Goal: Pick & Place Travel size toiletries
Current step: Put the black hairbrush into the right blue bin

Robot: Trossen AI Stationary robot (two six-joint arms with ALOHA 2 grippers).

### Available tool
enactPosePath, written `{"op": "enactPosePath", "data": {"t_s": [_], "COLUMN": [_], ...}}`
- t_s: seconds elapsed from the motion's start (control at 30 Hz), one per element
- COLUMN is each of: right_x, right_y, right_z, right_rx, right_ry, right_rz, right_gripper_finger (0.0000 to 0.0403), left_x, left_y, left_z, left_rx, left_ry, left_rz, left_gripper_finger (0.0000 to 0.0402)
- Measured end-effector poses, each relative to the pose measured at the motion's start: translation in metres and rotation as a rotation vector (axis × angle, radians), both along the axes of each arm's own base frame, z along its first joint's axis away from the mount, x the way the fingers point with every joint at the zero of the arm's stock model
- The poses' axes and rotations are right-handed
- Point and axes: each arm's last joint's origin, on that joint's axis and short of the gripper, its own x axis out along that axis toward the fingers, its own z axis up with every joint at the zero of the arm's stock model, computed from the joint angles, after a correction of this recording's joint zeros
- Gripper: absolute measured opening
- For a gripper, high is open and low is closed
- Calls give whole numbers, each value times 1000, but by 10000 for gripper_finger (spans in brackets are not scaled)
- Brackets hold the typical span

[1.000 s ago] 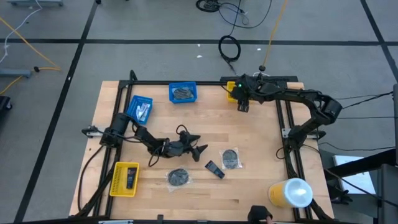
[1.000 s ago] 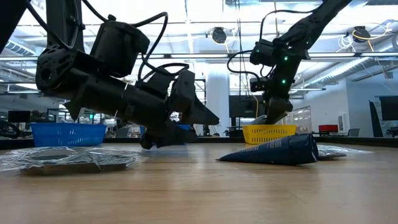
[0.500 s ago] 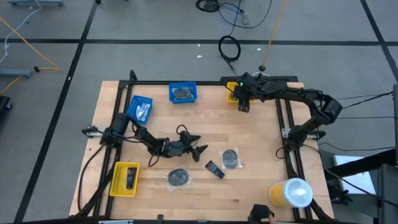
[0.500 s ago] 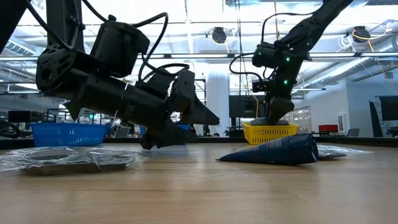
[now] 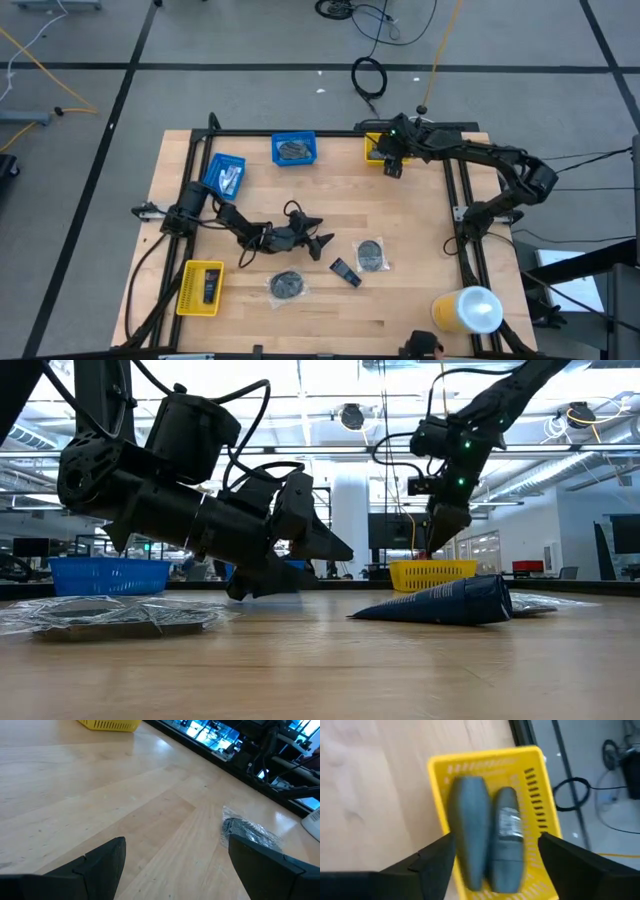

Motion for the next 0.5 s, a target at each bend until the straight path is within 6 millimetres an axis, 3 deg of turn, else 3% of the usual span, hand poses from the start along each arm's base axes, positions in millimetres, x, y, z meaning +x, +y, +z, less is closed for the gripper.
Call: {"op": "enactPosePath", "data": {"t_s": [0.33,0.5], "right_x": [-1,11], "right_y": [-5,-4], "right_z": [0,4], "right_rx": [71,70], "right_ry": [-115,-286], "right_rz": [-93,-128], "right_gripper_finger": [143,89], "left_x": [0,0], "left_y": [0,0], "left_z": [0,0], "left_rx": [-5,-7], "left_ry": [-1,0], "left_rz": [-4,-7], "left_gripper_finger": [347,347]}}
